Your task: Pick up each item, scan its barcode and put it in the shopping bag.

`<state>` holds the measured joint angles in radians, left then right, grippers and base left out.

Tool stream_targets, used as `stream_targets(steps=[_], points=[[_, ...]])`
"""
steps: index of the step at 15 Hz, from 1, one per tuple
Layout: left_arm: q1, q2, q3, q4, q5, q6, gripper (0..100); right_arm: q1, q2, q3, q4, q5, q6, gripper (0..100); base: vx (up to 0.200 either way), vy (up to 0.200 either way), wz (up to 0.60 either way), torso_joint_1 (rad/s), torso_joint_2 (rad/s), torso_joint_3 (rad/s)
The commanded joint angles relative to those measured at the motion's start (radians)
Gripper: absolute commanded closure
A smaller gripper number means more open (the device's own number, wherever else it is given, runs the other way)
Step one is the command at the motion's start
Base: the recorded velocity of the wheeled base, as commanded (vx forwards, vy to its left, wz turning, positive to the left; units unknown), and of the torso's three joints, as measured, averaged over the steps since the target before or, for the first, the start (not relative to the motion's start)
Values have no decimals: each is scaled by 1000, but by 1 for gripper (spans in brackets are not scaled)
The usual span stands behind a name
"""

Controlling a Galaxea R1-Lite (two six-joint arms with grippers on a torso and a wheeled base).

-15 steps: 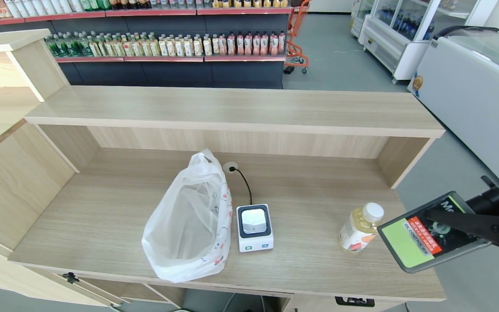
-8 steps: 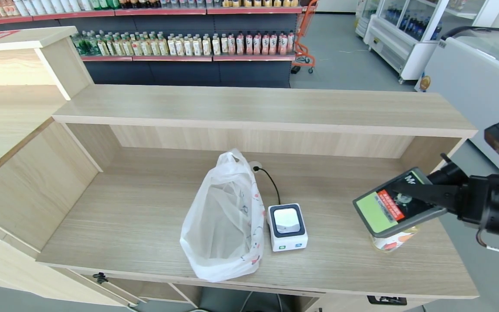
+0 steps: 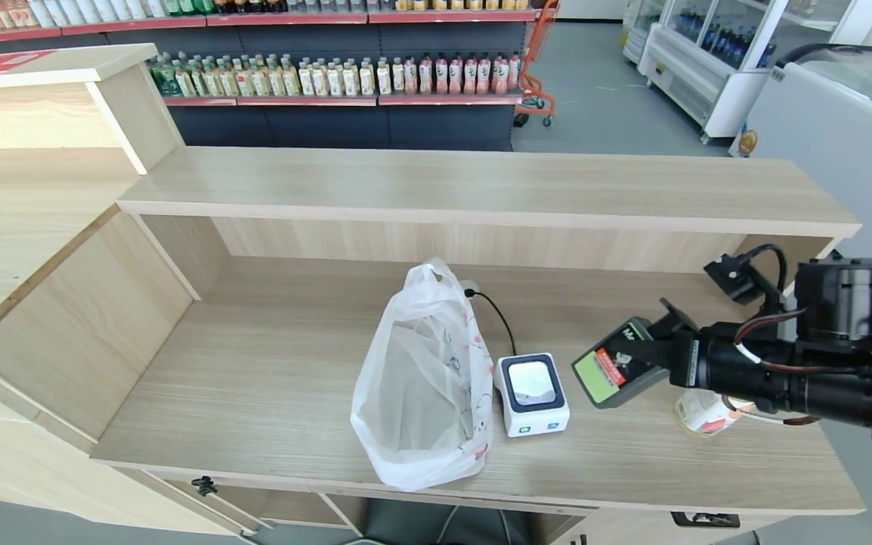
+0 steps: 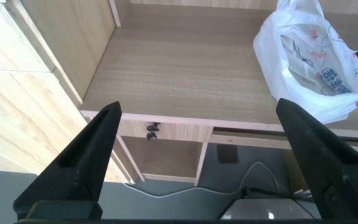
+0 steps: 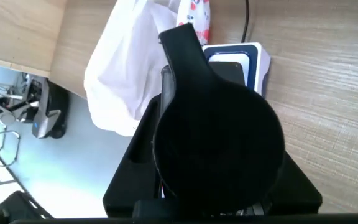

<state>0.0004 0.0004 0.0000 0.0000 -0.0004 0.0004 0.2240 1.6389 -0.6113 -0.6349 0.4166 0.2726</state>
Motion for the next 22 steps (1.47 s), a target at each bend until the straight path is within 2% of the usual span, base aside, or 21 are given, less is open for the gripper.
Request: stream_targets(steps=[1, 4, 22], points=[[0, 1, 0, 0, -1, 0, 0, 0, 140, -1, -55, -13, -7, 100, 0, 0, 0, 0, 0, 0], [0, 1, 0, 0, -1, 0, 0, 1, 196, -15, -94, -22, -7, 100, 0, 0, 0, 0, 0, 0], [0, 1, 0, 0, 0, 0, 0, 69, 378, -219, -95, -25, -19, 100, 0, 0, 0, 0, 0, 0]])
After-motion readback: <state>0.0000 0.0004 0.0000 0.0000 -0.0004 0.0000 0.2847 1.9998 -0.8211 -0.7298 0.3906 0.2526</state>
